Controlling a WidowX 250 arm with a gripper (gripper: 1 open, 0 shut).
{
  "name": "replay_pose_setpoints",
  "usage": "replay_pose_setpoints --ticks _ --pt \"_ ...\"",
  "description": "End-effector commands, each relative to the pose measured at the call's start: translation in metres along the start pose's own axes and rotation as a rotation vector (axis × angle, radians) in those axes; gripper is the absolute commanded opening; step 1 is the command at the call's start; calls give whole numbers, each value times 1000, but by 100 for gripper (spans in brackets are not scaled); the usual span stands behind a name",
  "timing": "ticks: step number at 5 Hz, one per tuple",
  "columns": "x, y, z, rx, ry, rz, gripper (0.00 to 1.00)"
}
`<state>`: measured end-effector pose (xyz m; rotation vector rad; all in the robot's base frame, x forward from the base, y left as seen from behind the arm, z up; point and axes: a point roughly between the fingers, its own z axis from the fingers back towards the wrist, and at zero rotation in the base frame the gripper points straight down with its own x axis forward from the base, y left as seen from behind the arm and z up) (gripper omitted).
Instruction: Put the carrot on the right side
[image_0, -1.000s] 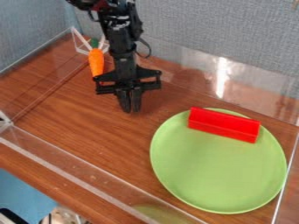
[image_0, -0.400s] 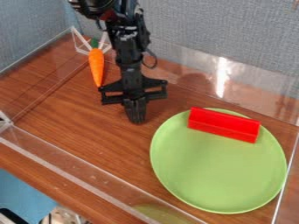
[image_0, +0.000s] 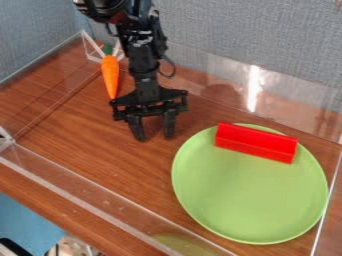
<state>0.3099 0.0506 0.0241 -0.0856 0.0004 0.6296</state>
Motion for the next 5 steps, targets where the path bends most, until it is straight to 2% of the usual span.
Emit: replay_pose_setpoints --ticks 1,2,3,4,5 --pt "-8 -17 7 -12 -9 -31 0" --pt "-13 -28 5 -15 4 -44 0" --pt "-9 -21 5 -17 16 -63 100" --pt "-5 -13 5 -20 31 -80 100" --pt "2 -10 8 -21 30 -34 100"
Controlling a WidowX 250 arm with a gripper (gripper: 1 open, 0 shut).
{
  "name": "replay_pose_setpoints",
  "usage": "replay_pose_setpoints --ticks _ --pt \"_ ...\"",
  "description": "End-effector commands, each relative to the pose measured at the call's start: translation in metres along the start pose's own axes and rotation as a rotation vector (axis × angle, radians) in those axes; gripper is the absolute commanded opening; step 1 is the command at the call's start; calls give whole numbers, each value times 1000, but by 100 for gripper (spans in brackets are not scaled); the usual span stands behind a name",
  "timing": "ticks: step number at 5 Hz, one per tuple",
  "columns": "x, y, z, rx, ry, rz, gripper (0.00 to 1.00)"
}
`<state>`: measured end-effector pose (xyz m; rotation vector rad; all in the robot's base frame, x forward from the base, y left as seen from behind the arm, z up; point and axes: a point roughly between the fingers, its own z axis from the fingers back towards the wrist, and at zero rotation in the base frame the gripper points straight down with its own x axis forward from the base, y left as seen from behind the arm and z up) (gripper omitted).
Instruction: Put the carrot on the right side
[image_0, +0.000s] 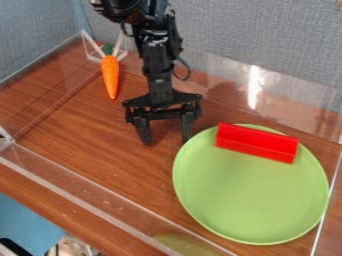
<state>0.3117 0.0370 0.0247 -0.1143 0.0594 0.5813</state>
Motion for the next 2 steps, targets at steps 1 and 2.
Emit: replay_pose_setpoints --ticks 1,2 --pt "16 4 9 -14 -41 62 0" --pt "21 4 12 -22 -45 102 100"
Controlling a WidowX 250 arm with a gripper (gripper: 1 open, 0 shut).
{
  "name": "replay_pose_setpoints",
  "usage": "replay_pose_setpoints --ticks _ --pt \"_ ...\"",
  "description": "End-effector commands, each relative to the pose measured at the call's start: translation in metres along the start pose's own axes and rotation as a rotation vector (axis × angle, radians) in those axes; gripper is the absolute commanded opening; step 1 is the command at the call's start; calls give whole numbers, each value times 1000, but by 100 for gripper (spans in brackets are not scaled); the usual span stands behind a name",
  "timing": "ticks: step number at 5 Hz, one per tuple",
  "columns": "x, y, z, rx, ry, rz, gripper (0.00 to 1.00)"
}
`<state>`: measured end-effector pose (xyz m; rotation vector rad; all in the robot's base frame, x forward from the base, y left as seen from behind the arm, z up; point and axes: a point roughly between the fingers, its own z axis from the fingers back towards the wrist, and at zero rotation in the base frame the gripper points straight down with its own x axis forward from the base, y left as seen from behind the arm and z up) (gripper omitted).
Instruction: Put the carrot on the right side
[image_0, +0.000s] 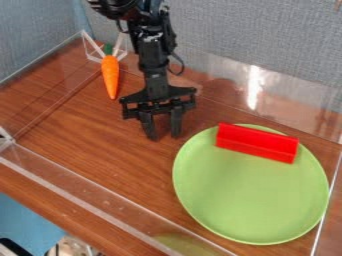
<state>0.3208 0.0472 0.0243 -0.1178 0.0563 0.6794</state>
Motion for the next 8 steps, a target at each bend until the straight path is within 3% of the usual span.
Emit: replay_pose_setpoints --ticks 1,3,4,5,7,8 --pt "3 -3 12 -19 -34 3 0" --pt "-4 7 60 -24 -105 -138 0" --pt "-9 16 69 -27 -115 -199 0" --pt "-10 29 58 -8 -105 -224 0" --pt "-19 52 61 35 -76 -318 0" --pt "-23 70 54 45 -52 -325 0"
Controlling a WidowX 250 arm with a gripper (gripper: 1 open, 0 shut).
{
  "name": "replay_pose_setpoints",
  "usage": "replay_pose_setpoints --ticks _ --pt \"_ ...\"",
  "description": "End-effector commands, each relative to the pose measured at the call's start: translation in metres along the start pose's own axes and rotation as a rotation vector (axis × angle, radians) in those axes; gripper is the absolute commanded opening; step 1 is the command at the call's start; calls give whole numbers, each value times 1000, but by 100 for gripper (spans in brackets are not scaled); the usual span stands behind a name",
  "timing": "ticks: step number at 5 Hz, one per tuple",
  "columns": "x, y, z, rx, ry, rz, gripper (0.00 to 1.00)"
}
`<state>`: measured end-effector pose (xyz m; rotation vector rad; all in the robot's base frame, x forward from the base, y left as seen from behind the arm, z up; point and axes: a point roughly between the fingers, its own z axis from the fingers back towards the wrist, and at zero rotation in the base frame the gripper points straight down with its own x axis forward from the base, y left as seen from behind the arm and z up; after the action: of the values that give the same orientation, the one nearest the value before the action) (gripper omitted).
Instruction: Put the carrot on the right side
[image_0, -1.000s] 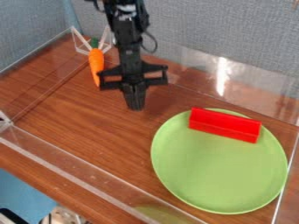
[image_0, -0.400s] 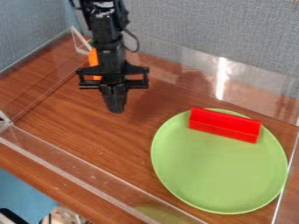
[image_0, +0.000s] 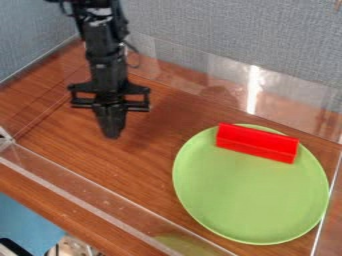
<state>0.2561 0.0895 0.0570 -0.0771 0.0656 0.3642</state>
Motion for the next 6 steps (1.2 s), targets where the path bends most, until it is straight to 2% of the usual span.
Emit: replay_pose_setpoints --ticks 1,2,3,4,5,6 --pt "-1 14 11 -16 -46 -30 100" --pt "3 2 -2 -29 -35 -23 0" --pt "6 -13 -13 -36 -23 -18 0" --pt "8 -22 -18 -41 -12 -2 100" --pt "12 -14 -17 -28 3 -66 100" --pt "19 -1 -14 -22 8 -103 0"
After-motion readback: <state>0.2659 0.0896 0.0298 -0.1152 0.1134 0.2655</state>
